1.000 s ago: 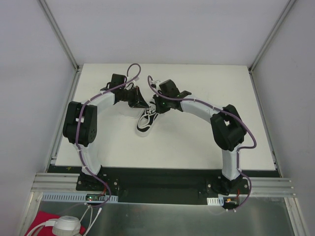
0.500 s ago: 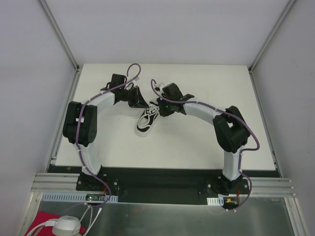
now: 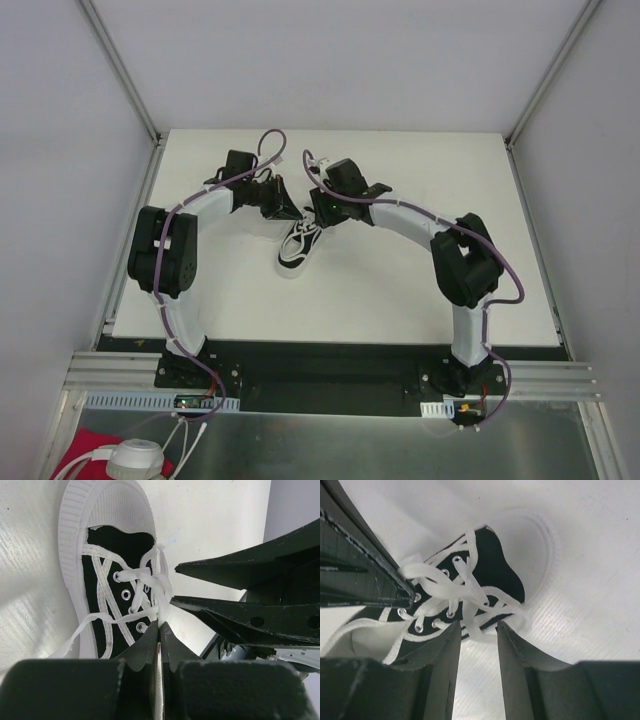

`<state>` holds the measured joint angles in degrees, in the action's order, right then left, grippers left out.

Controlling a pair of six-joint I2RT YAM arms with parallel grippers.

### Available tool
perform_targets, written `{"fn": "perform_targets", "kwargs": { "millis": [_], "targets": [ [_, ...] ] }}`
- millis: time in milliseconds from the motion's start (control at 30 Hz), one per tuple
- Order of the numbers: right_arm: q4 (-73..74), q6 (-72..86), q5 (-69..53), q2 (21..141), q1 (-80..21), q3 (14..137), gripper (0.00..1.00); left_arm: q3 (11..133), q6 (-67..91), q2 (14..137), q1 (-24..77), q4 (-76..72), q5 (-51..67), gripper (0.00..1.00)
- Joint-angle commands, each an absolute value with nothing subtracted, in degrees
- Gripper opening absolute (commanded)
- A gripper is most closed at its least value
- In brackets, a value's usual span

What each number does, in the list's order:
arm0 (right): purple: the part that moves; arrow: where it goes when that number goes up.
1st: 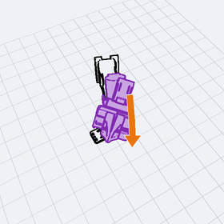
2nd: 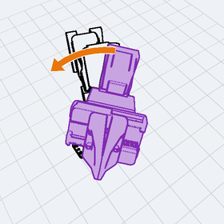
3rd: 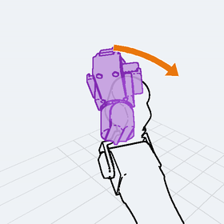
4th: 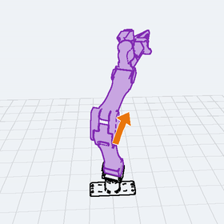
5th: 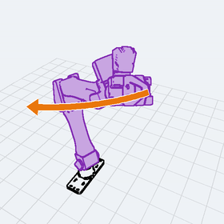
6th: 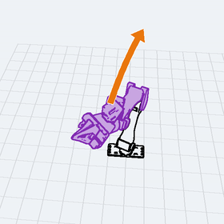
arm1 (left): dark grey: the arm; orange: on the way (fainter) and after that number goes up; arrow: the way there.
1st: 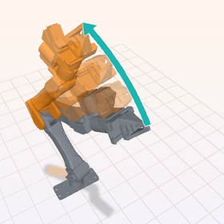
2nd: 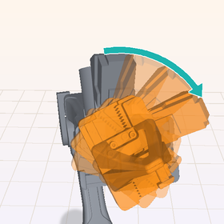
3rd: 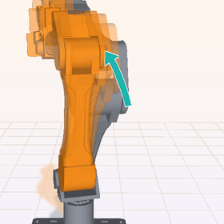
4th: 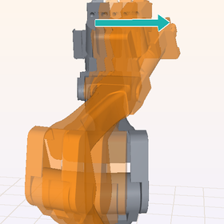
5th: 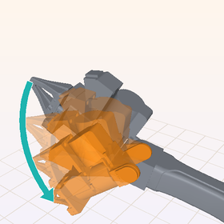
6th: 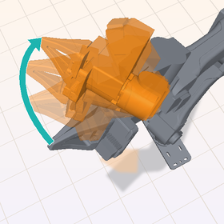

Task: Tie the shoes
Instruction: Tie the shoelace on the shoe.

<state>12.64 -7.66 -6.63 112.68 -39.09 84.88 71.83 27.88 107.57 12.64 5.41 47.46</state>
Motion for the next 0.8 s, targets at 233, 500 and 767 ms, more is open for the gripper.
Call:
{"fn": "perform_targets", "kwargs": {
  "millis": [233,500,767],
  "targets": [
    [11.9,-6.2,-7.7,114.3,-39.0,87.6,0.18,71.7,28.1,104.9,12.4,5.1,48.4,0.00],
    [10.0,-6.1,-6.4,106.5,-38.1,80.3,0.01,71.7,28.2,105.0,12.4,5.1,48.2,0.00],
    [8.2,-4.9,-6.2,98.4,-35.4,70.4,0.01,72.2,28.4,105.6,12.3,5.1,48.2,0.00]
  ]
}}
